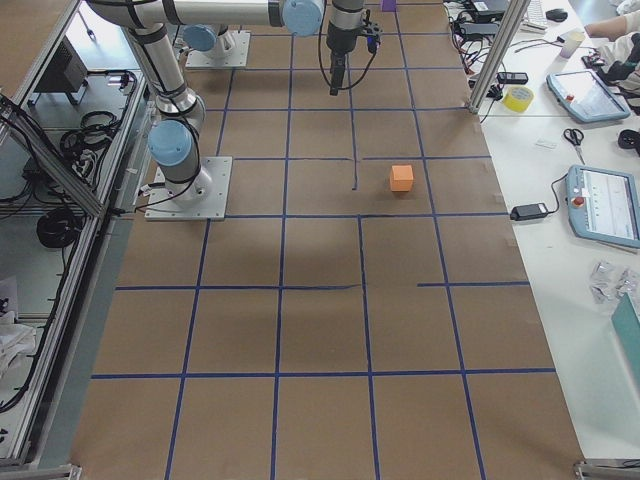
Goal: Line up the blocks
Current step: 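Lower the right gripper onto the orange cube and close it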
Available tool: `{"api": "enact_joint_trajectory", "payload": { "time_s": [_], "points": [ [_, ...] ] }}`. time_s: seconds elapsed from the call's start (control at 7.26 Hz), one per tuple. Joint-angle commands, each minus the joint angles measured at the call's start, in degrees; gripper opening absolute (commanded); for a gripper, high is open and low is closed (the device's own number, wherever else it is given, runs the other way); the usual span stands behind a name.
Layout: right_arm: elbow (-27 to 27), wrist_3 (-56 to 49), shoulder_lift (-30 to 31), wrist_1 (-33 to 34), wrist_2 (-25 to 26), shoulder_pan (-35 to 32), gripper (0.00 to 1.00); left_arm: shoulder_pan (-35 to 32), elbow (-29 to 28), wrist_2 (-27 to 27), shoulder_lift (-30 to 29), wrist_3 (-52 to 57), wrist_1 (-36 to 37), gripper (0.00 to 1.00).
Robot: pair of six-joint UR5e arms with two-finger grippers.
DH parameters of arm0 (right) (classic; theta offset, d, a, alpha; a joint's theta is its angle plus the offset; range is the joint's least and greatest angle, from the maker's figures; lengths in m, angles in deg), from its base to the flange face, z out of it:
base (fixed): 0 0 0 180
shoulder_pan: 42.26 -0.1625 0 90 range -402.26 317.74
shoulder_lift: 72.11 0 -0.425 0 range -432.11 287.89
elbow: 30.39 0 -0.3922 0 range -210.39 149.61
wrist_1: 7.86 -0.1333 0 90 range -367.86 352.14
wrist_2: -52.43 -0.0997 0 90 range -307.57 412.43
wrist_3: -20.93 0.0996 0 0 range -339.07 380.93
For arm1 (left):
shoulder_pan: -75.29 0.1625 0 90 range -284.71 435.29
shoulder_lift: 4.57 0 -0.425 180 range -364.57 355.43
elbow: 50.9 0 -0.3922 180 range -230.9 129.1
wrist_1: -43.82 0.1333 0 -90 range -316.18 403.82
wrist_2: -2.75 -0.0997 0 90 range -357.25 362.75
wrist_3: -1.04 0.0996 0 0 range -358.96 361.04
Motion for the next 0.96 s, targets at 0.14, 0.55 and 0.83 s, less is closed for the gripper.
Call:
{"api": "enact_joint_trajectory", "payload": {
  "time_s": [0.14, 0.55, 0.83],
  "points": [
    [0.00, -0.17, 0.10, 0.00, -0.03, 0.00, 1.00, 0.00, -0.04, 0.21, -0.13, 0.02, 0.09, 1.00],
    [-0.17, -0.09, -0.33, 0.09, 3.91, 0.00, 1.00, 0.00, 0.04, -0.05, 0.22, 0.11, 0.00, 1.00],
    [-0.26, -0.52, -0.95, 2.71, 5.16, 0.00, 1.00, 0.00, 0.05, -0.05, 0.31, 0.11, 0.00, 1.00]
  ]
}}
